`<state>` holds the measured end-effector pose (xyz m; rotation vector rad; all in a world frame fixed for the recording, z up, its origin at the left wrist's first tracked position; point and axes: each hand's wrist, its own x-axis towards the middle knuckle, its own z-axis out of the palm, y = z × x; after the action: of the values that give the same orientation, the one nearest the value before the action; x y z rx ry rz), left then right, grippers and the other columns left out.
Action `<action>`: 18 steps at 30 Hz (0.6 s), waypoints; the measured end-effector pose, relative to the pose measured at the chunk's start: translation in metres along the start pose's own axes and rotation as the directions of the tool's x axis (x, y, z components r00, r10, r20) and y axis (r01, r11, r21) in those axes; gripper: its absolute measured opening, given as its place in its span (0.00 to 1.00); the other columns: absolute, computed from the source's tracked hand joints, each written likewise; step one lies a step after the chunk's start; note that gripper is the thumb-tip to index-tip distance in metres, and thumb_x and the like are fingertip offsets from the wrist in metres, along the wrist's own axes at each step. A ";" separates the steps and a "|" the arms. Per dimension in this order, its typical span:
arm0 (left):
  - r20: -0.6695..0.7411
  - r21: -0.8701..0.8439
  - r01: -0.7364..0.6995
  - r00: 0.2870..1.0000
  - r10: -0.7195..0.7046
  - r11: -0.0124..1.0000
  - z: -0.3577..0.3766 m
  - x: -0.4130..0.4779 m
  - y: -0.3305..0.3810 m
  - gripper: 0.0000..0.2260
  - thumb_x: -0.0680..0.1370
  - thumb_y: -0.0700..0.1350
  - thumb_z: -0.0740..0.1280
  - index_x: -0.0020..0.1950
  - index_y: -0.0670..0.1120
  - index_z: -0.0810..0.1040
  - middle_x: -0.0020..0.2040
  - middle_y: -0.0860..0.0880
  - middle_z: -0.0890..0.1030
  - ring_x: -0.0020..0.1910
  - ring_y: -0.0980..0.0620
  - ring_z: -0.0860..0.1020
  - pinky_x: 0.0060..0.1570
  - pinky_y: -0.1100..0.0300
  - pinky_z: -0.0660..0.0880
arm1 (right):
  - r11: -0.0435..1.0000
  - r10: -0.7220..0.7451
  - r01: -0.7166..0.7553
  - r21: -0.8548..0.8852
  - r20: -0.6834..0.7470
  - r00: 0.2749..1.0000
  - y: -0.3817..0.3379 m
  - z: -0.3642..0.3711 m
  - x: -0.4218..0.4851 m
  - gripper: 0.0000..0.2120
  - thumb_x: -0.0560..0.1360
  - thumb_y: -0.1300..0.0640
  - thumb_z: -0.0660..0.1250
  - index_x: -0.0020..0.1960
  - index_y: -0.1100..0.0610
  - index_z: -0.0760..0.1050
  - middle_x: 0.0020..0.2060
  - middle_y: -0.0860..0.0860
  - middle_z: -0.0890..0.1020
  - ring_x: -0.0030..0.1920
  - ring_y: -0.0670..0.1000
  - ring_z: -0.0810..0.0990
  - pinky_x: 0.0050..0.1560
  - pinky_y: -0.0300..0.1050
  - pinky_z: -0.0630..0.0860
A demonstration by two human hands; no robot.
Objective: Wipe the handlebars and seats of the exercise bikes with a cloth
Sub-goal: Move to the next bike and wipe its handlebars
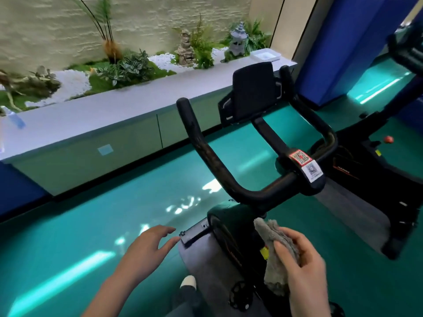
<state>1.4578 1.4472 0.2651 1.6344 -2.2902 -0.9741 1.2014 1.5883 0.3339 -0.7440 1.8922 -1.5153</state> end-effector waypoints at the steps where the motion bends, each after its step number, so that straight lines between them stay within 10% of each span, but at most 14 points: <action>1: -0.003 -0.008 -0.003 1.000 0.003 1.000 -0.004 0.009 0.000 0.17 0.76 0.61 0.60 0.61 0.56 0.75 0.55 0.63 0.76 0.55 0.64 0.73 0.58 0.63 0.69 | 1.000 -0.028 0.028 0.001 -0.008 1.000 -0.010 0.004 0.007 0.16 0.72 0.66 0.70 0.45 0.43 0.81 0.44 0.43 0.84 0.45 0.44 0.82 0.47 0.40 0.79; 18: -0.183 -0.185 -0.238 0.961 0.205 0.953 -0.093 0.141 0.052 0.30 0.70 0.69 0.54 0.70 0.61 0.64 0.58 0.63 0.76 0.55 0.65 0.74 0.57 0.60 0.72 | 0.958 -0.273 0.283 -0.047 0.149 0.950 -0.114 0.119 0.113 0.13 0.74 0.65 0.68 0.49 0.48 0.80 0.46 0.44 0.83 0.46 0.44 0.81 0.46 0.39 0.79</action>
<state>1.4072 1.2933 0.3348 1.2907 -2.1289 -0.9503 1.2219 1.4060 0.4131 -1.1599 1.7968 -1.5234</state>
